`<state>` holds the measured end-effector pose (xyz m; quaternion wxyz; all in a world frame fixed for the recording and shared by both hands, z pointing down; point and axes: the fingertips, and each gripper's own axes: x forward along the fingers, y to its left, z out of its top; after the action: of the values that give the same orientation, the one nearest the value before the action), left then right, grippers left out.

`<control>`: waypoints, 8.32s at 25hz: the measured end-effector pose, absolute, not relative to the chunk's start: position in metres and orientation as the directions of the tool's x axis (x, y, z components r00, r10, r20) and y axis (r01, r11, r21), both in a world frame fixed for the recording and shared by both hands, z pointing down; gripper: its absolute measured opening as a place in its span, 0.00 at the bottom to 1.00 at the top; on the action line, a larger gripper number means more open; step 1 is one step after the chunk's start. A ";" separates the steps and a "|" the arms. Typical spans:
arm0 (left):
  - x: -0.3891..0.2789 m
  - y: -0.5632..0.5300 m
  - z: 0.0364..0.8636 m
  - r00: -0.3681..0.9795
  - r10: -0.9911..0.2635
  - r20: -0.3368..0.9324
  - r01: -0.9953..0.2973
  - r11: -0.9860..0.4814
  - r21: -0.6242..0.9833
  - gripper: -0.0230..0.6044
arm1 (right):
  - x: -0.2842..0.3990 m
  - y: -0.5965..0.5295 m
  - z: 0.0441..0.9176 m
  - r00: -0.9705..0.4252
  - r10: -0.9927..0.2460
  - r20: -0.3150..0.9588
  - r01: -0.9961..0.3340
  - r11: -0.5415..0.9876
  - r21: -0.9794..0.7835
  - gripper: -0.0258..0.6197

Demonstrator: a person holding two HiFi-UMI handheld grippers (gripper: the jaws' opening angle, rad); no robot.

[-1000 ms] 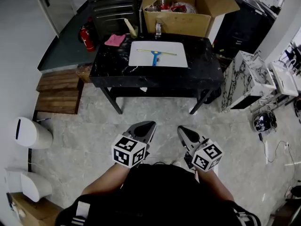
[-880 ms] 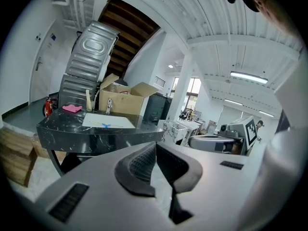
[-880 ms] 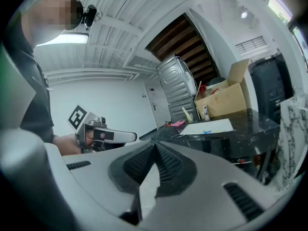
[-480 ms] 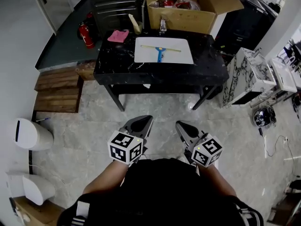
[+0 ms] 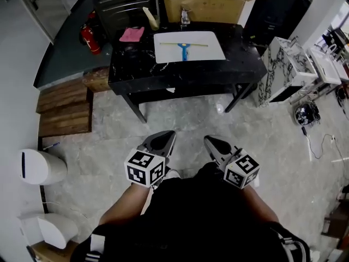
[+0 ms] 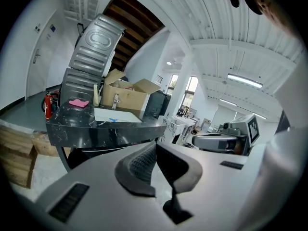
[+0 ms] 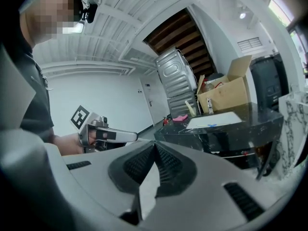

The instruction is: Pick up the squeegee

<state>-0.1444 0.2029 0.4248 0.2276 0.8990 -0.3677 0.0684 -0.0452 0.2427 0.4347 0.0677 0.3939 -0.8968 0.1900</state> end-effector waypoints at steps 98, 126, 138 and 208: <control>-0.085 -0.308 0.456 0.712 -0.575 0.403 -0.699 -0.636 0.326 0.08 | 0.040 -0.271 0.444 -0.558 -0.772 0.305 -0.821 0.460 -0.336 0.05; -0.020 -0.400 0.678 0.343 -0.433 0.833 -0.919 -0.338 0.203 0.32 | 0.120 -0.282 0.475 -0.680 -0.673 0.290 -0.714 0.520 -0.468 0.05; -0.007 -0.417 0.730 0.303 -0.368 0.879 -0.936 -0.287 0.202 0.34 | 0.154 -0.275 0.488 -0.621 -0.708 0.336 -0.761 0.445 -0.472 0.05; -0.082 -0.354 0.459 0.680 -0.634 0.368 -0.692 -0.389 0.609 0.12 | 0.024 -0.273 0.429 -0.656 -0.721 0.223 -0.750 0.589 -0.303 0.05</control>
<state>-0.0823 -0.3537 0.4591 0.3835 0.8324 -0.3983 0.0375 0.0240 -0.2733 0.4292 0.0381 0.4129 -0.8904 0.1876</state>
